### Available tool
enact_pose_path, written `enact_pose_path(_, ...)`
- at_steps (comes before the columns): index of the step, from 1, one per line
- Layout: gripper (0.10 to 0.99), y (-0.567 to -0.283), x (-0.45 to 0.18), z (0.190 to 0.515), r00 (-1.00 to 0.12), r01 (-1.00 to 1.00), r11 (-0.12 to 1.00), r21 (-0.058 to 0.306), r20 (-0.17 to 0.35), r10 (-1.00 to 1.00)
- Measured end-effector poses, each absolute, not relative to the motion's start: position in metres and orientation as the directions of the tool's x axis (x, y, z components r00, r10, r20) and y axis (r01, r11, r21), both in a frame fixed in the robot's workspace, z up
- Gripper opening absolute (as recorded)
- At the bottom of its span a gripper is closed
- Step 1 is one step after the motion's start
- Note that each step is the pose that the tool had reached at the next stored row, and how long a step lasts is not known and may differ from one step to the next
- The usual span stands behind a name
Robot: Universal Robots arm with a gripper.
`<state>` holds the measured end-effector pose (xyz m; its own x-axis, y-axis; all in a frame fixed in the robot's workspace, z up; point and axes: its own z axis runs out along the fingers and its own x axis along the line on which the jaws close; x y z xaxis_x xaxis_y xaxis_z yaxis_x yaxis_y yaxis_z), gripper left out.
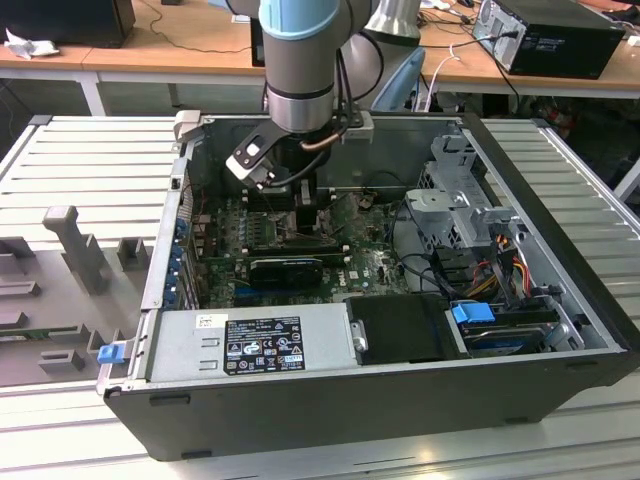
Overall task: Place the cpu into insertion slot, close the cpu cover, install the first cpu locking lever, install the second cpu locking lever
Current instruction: 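Place the cpu into insertion slot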
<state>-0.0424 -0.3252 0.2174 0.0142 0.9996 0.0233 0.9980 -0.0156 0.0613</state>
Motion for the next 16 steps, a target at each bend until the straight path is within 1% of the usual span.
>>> enact_pose_path(16, 0.525, -0.319, -0.044, 0.203, 0.012, 0.998, -0.014, 0.061, 0.022, 1.0)
